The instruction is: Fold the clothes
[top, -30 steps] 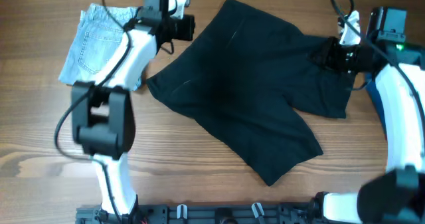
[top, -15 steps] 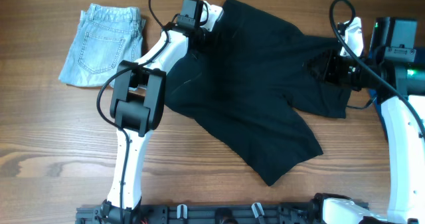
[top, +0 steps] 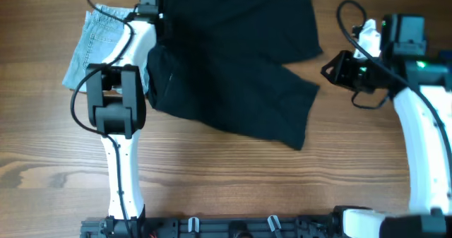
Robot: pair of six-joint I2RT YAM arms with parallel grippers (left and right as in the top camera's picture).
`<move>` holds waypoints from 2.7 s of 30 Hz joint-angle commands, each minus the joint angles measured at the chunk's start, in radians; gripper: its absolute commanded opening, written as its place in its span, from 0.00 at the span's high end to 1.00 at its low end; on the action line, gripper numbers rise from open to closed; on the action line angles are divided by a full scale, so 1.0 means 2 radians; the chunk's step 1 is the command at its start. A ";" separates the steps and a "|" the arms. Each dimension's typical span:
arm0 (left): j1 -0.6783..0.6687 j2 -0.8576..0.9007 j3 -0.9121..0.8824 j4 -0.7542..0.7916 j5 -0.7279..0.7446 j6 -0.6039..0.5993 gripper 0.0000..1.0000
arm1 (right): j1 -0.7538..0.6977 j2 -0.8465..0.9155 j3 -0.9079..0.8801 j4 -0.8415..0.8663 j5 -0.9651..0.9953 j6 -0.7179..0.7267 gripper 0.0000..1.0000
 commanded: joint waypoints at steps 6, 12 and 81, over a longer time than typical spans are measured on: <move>-0.021 -0.108 -0.030 -0.052 -0.002 -0.008 0.65 | 0.010 0.150 -0.020 0.047 0.131 0.030 0.49; -0.023 -0.242 -0.030 -0.133 0.035 -0.009 0.51 | -0.012 0.200 -0.021 0.130 0.168 0.005 0.36; -0.019 -0.322 -0.493 -0.080 0.113 -0.046 0.96 | -0.148 0.220 -0.014 0.072 -0.023 -0.023 0.33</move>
